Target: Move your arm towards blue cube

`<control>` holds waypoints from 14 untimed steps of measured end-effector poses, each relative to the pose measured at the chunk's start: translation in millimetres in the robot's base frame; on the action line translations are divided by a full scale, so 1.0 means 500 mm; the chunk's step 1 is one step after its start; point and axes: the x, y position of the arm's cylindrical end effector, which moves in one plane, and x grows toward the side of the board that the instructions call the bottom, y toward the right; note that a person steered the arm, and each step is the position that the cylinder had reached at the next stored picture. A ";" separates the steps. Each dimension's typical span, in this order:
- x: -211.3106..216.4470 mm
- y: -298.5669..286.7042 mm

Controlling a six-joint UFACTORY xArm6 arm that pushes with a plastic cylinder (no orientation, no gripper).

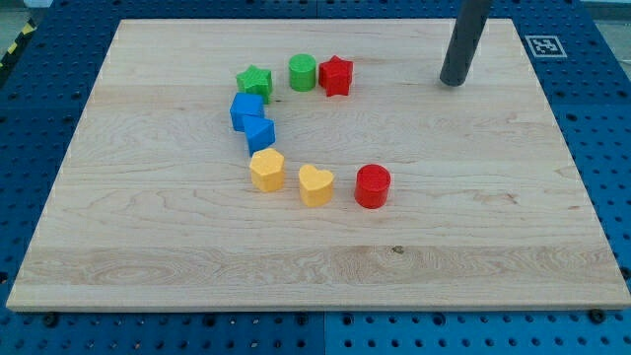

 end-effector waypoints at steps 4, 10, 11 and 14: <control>0.000 0.023; 0.013 0.040; -0.035 0.032; -0.053 -0.101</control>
